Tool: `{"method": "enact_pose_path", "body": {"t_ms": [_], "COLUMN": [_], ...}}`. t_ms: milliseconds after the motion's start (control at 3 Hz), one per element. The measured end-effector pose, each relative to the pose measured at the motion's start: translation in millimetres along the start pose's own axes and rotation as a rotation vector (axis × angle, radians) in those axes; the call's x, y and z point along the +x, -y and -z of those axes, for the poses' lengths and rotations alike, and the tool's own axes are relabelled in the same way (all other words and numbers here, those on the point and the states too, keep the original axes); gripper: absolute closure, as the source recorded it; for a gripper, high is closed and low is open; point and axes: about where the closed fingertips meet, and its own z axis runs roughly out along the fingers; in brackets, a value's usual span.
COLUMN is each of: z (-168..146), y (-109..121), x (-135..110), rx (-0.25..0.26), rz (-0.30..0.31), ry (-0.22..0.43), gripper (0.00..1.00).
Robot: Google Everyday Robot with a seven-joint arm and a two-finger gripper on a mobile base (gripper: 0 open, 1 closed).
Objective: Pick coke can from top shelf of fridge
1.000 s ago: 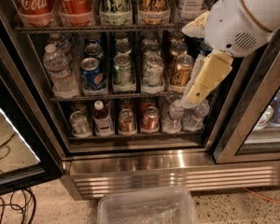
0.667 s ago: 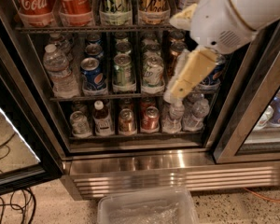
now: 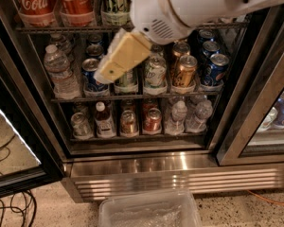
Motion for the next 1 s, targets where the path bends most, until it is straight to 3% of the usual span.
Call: {"method": "enact_pose_path", "body": {"t_ms": [333,667,1000], "z": [4.9,5.4,-16.5], "y": [18.0,17.7,8.7], "x": [-16.1,-17.2,-40.7], "rx": [0.08,0.08,0.082], "rz": [0.012,0.014,0.032], "ry": [0.041,0.041,0.082], "gripper": [0.0,0.0,0.0]}}
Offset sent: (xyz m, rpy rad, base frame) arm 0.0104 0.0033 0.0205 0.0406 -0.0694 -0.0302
